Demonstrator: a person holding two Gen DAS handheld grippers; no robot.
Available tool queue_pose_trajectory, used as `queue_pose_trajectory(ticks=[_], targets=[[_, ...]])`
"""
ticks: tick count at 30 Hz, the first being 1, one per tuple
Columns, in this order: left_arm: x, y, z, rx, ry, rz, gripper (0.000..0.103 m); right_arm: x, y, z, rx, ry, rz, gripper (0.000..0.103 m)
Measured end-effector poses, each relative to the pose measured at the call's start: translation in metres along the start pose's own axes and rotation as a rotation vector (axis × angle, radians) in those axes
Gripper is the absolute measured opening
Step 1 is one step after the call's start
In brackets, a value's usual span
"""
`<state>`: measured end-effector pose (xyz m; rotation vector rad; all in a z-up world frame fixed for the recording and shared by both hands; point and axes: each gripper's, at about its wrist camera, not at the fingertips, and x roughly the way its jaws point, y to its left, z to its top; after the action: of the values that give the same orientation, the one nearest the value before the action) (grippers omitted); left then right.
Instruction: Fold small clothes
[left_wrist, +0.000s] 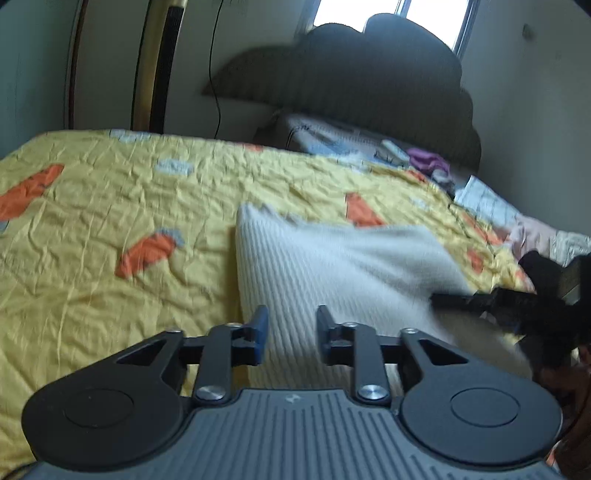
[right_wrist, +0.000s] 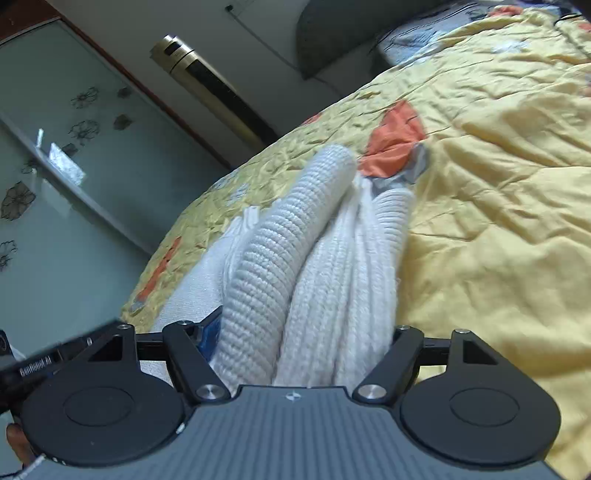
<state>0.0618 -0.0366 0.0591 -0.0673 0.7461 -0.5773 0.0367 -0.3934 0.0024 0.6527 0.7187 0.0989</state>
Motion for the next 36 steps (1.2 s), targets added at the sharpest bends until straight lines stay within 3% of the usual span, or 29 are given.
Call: queue_pose_trajectory(ticks=[2,4,6,8,10,11,13,16,19,22,24,36], targets=[[-0.002,-0.004,-0.016,-0.005,0.011,0.012,0.071,-0.023,0.018,-0.008,-0.063,-0.072,-0.120,0.078],[-0.003,-0.011,-0.028,0.006,0.007,0.016,0.075,-0.046,0.044,-0.020,-0.168,-0.143,-0.232,0.077],[0.004,-0.022,-0.037,0.053,0.035,0.039,0.075,-0.059,0.066,-0.034,-0.271,-0.170,-0.250,0.084],[0.009,-0.030,-0.043,0.085,0.060,0.087,0.075,-0.055,0.076,-0.046,-0.353,-0.123,-0.285,0.088],[0.002,-0.034,-0.045,0.084,0.061,0.073,0.075,-0.039,0.068,-0.051,-0.399,-0.071,-0.440,0.091],[-0.003,-0.034,-0.046,0.086,0.048,0.065,0.075,-0.040,0.063,-0.052,-0.374,-0.075,-0.464,0.090],[-0.007,-0.036,-0.049,0.093,0.041,0.082,0.079,-0.059,0.064,-0.059,-0.305,-0.131,-0.435,0.083],[-0.004,-0.039,-0.054,0.078,0.060,0.107,0.079,-0.068,0.084,-0.077,-0.377,-0.192,-0.442,0.090],[-0.012,-0.043,-0.058,0.080,0.050,0.109,0.079,-0.050,0.075,-0.085,-0.368,-0.117,-0.531,0.090],[-0.016,-0.045,-0.061,0.079,0.053,0.127,0.079,-0.065,0.074,-0.088,-0.286,-0.160,-0.504,0.092],[-0.017,-0.043,-0.063,0.057,0.061,0.125,0.079,-0.072,0.087,-0.094,-0.309,-0.176,-0.525,0.103],[-0.030,-0.051,-0.082,0.066,0.082,0.183,0.079,-0.073,0.107,-0.120,-0.339,-0.095,-0.485,0.103]])
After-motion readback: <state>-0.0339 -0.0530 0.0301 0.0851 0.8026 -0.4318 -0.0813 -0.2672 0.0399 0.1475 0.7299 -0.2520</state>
